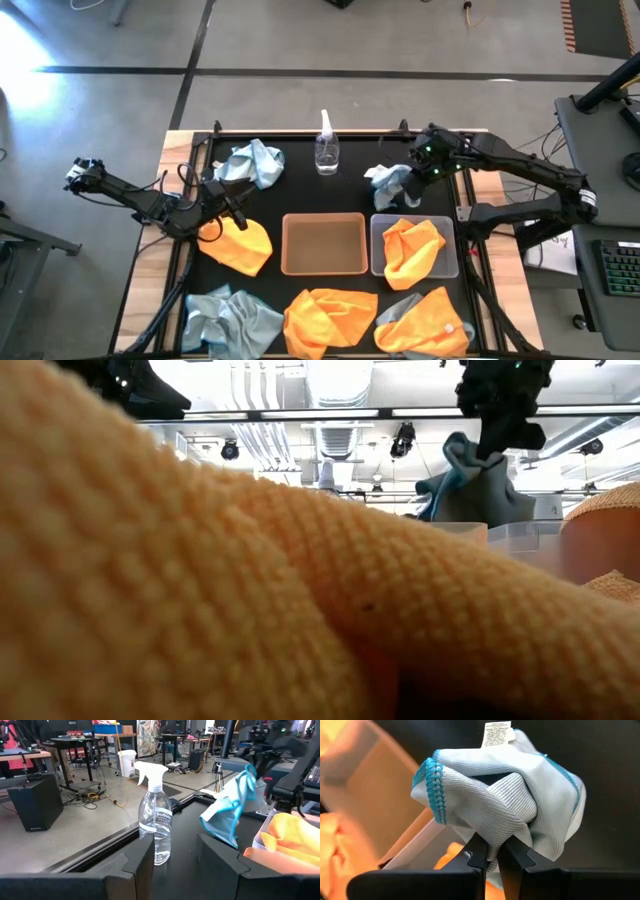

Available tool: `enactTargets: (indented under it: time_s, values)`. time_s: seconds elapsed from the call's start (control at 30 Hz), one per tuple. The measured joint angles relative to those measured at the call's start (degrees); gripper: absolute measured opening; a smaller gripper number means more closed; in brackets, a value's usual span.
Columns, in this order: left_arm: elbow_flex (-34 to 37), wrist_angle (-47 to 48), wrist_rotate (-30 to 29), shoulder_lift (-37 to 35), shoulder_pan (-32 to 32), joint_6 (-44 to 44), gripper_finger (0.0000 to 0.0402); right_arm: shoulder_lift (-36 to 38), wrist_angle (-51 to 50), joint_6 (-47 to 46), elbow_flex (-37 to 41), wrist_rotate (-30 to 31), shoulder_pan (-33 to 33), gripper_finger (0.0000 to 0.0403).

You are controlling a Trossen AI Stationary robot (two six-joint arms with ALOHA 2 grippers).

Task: Sort microfiber towel by color & place in baskets
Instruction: Put the blue towel into the orange bin

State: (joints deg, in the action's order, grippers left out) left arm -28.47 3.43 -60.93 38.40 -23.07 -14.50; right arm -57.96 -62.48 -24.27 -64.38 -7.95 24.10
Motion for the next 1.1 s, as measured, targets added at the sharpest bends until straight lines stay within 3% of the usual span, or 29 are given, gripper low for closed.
enactTargets:
  time_s: [0.63,0.93,1.1]
  values:
    - [0.00,-0.36,-0.17,-0.03,-0.02,-1.09,0.0132,2.01,2.23,-16.37,0.00,1.70,-29.27,0.0023]
    - [0.00,-0.36,-0.17,-0.01,-0.02,-1.09,0.0132,0.09,27.80,-13.03,-0.02,0.41,-34.26,0.0023]
    - [0.00,-0.36,-0.17,-0.01,-0.01,-1.07,0.0132,-1.35,35.20,-9.58,-0.02,0.02,-34.23,0.0023]
